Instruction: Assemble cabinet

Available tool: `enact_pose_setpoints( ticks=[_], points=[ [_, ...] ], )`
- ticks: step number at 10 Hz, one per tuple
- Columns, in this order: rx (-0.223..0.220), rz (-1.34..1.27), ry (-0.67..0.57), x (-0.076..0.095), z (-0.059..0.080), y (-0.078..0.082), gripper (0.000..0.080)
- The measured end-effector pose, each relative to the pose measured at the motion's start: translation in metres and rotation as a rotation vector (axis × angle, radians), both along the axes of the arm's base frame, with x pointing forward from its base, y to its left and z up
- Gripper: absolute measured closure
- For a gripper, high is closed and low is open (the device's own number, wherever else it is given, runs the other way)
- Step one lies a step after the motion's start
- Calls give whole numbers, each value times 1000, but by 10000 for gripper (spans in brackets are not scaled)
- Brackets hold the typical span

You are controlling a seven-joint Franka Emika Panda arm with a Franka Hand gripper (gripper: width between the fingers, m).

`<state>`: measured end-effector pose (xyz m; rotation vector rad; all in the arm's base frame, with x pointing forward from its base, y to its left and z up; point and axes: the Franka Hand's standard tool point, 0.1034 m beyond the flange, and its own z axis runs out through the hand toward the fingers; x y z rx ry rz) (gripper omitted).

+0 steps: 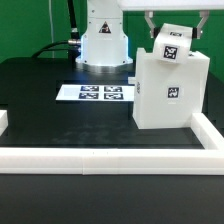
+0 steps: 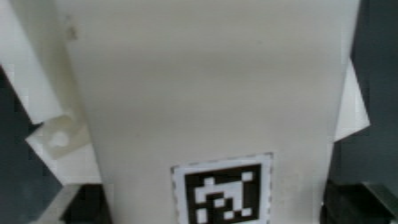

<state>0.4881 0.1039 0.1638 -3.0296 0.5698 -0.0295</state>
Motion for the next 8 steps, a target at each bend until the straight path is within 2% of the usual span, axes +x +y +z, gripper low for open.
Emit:
enact_pose_setpoints(
  ticks=[8],
  points=[
    [14,-693,24,0,0,2,245]
  ],
)
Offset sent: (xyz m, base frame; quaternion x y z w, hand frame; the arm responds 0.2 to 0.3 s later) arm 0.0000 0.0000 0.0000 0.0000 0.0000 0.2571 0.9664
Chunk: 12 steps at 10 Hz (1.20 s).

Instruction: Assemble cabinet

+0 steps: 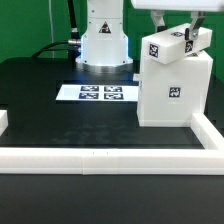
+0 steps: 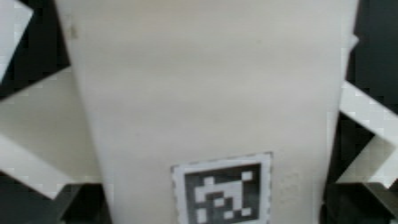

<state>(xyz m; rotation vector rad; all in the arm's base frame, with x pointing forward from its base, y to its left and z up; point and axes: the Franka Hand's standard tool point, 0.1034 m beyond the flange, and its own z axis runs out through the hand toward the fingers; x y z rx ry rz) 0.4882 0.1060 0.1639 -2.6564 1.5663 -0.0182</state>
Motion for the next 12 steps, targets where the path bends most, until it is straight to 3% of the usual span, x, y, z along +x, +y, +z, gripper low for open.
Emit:
enact_pose_setpoints(
  ticks=[6,8,12],
  points=[
    [17,-367,-20,2,1,1,245],
    [56,-468,-24,4,2,2,245],
    [69,-666,-10,4,0,5,274]
  ],
)
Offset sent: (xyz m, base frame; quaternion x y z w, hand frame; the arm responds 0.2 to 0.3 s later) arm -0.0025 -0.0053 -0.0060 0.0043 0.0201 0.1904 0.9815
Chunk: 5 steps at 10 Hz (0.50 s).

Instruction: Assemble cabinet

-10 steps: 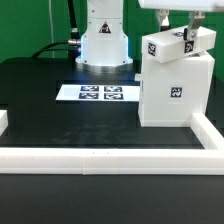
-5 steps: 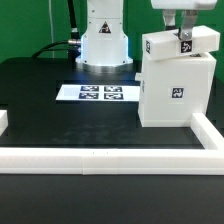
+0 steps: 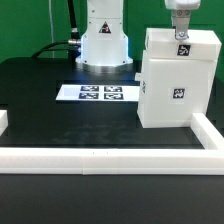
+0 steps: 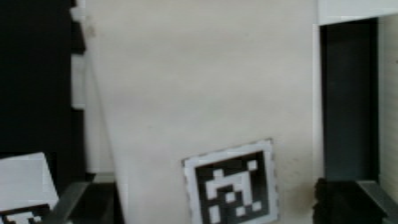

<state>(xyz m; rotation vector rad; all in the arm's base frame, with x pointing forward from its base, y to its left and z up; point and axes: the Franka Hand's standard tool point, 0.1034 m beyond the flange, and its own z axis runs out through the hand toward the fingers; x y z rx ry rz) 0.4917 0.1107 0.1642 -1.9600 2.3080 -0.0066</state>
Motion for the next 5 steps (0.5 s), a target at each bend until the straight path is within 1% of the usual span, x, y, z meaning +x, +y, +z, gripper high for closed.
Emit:
enact_pose_setpoints(
  ticks=[3,4,5],
  points=[
    [2,-8,1,0,-1,3,281],
    [3,19,-1,-1,-1,4,196],
    [3,36,-2,-1,-1,5,72]
  ],
)
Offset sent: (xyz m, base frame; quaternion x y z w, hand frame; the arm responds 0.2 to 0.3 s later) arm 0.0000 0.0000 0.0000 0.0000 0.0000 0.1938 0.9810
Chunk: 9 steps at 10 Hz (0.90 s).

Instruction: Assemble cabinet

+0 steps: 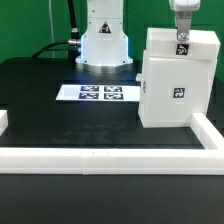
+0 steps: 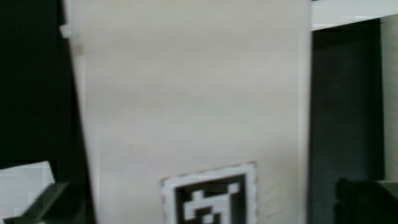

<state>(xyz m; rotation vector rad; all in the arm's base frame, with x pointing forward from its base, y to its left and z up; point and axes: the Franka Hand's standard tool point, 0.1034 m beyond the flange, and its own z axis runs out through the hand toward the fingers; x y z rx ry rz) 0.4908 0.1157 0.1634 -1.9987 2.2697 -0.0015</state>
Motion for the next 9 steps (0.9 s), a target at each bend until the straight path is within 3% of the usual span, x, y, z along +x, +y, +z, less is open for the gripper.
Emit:
enact_pose_setpoints(
  ticks=[3,7,9],
  points=[
    [29,-13,-12,2,6,1,3],
    [65,-40,-53,8,24,4,2],
    [64,-40,-51,8,23,3,2]
  ],
)
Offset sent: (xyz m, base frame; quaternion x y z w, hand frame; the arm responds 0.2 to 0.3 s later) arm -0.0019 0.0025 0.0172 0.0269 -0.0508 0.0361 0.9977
